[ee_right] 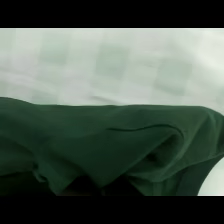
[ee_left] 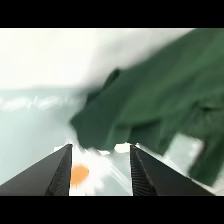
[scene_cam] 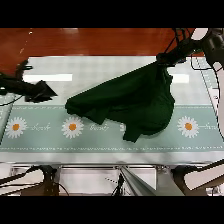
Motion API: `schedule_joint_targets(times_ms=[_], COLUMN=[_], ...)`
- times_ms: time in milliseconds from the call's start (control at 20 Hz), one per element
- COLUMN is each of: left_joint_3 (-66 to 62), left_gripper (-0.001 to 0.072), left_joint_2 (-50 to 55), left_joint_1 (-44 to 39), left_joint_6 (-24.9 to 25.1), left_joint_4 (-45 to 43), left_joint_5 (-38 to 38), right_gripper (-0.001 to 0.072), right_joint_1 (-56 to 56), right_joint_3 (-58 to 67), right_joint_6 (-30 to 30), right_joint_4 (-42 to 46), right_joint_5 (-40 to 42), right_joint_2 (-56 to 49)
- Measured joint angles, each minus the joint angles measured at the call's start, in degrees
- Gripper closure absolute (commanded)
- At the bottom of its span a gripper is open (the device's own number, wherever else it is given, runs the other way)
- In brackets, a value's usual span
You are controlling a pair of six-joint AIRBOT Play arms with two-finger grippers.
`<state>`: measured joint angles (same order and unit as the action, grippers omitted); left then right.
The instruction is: Fold the shirts.
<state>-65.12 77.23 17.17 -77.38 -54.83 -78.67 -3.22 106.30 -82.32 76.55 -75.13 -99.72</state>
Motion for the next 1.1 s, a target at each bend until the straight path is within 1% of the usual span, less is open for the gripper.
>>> schedule_joint_targets(times_ms=[50,100,250,300,450,650,900,950,1050,1100], left_joint_3=[0.4,1.8,9.5,12.5,18.8,21.9,22.8,22.9,22.8,22.7], left_gripper=[0.011,0.0058,0.0058,0.0059,0.0059,0.0059,0.0063,0.0082,0.0189,0.021], left_joint_2=[-1.1,-2.4,-5.1,-5.6,-5.9,-3.7,2.2,3.1,4.4,5.0], left_joint_1=[1.0,1.4,-1.1,-3.1,-10.2,-18.8,-22.8,-23.2,-23.9,-24.2], left_joint_6=[-0.5,-0.8,-1.6,-1.7,-2.0,-3.0,-3.2,-3.0,-2.9,-2.9], left_joint_4=[0.1,0.5,1.4,2.2,6.5,12.5,17.8,18.8,20.7,21.2], left_joint_5=[-1.8,-3.6,-4.9,-3.7,2.8,13.7,19.9,20.7,22.1,23.1], right_gripper=[0.0686,0.0686,0.0686,0.0686,0.0686,0.0686,0.0686,0.0686,0.0686,0.0686], right_joint_1=[0.0,0.0,0.0,0.0,0.0,0.0,0.0,0.0,0.0,0.0], right_joint_3=[0.0,0.0,0.0,0.0,0.0,0.0,0.0,0.0,0.0,0.0], right_joint_6=[0.0,0.0,0.0,0.0,0.1,0.7,1.3,1.4,1.5,1.5], right_joint_4=[0.0,0.0,0.0,0.0,0.0,0.1,0.1,0.1,0.1,0.1], right_joint_5=[-0.3,-0.5,-0.8,-0.8,-1.1,-1.4,-1.4,-1.3,-1.2,-1.0], right_joint_2=[0.0,0.0,0.0,0.0,0.0,0.0,0.0,0.0,0.0,0.0])
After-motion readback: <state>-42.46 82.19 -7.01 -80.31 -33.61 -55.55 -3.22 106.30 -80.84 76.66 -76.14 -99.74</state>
